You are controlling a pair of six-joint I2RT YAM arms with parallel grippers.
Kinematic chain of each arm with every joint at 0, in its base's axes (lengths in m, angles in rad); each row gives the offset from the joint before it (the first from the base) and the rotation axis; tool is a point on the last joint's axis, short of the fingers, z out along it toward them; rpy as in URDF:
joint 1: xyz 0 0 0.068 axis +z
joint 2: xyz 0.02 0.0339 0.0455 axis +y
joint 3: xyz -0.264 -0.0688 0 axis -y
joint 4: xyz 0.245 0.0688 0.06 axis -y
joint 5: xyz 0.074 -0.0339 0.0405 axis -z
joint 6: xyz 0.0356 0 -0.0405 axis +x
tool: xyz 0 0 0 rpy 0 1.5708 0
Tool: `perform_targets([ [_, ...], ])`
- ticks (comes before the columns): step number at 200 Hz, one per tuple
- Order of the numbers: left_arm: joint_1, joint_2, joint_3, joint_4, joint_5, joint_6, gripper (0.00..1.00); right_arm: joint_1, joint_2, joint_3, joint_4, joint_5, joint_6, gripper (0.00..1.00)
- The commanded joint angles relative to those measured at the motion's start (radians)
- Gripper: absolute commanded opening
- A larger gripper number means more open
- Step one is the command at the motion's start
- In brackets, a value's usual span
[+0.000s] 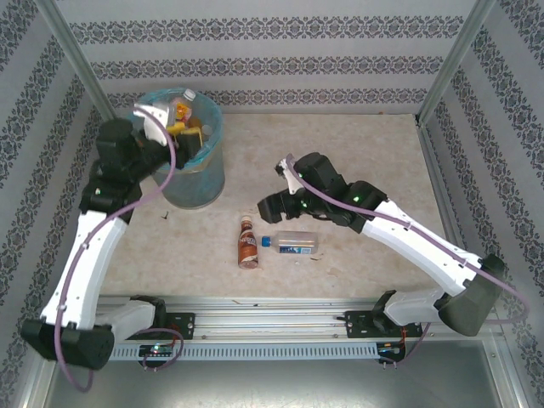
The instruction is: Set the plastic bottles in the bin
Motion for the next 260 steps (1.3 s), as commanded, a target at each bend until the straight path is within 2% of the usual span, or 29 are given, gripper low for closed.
perform_targets([
  [1,-0.041,-0.108,-0.146,0.076,0.201,0.119,0.49,0.019,-0.063,-0.074,-0.124,0.006,-0.211,0.77],
  [42,-0.112,-0.263,-0.369,0.036,0.395,0.288,0.53,0.034,-0.226,-0.326,-0.028,0.023,-0.683,0.90],
  [67,-0.127,-0.346,-0.474,0.026,0.489,0.361,0.62,0.022,-0.252,-0.455,0.073,0.083,-0.818,0.93],
  [126,-0.131,-0.407,-0.539,0.006,0.468,0.367,0.64,-0.008,-0.036,-0.435,0.102,0.086,-0.923,0.93],
  [157,-0.130,-0.418,-0.555,-0.021,0.444,0.371,0.65,-0.034,0.060,-0.405,0.145,0.038,-0.950,0.97],
  [194,-0.131,-0.438,-0.560,-0.054,0.421,0.377,0.66,-0.051,0.189,-0.343,0.135,0.018,-0.987,0.96],
  [239,-0.130,-0.469,-0.561,-0.094,0.405,0.385,0.66,-0.074,0.286,-0.324,0.150,-0.026,-0.999,0.91],
  [260,-0.130,-0.479,-0.560,-0.104,0.406,0.385,0.66,-0.078,0.326,-0.315,0.136,-0.038,-1.005,0.82],
])
